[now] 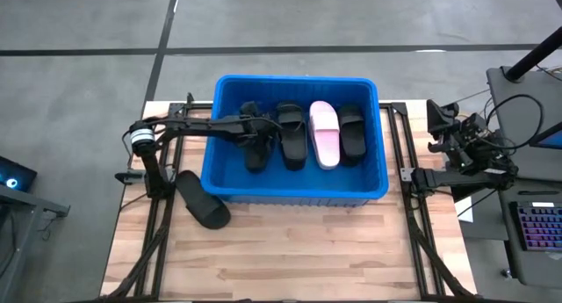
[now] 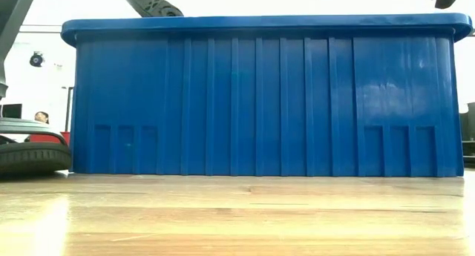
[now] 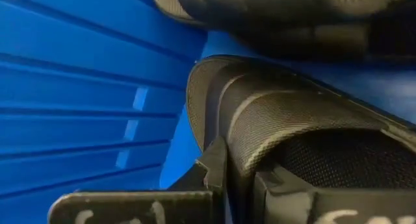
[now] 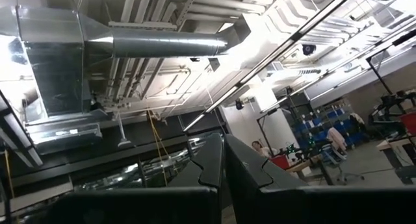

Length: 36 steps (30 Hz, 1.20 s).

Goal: Pick and place slides into bin
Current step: Put the black slide into the blue container

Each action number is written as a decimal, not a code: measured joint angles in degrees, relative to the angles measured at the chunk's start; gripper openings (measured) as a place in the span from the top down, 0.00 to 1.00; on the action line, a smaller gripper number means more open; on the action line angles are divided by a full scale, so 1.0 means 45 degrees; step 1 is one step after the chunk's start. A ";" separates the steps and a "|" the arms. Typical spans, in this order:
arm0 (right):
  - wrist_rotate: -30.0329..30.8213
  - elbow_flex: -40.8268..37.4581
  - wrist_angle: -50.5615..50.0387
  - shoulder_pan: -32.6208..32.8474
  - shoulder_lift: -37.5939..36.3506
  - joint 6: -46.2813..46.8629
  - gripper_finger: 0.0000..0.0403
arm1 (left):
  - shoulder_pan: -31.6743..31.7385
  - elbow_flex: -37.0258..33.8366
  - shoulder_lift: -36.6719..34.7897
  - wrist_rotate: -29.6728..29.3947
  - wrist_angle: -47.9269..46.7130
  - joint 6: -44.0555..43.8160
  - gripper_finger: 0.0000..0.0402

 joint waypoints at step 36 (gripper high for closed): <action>0.0000 0.0112 -0.0042 0.0000 0.0010 -0.0045 0.98 | 0.0841 0.0880 0.0633 0.2565 -0.0546 0.0035 0.37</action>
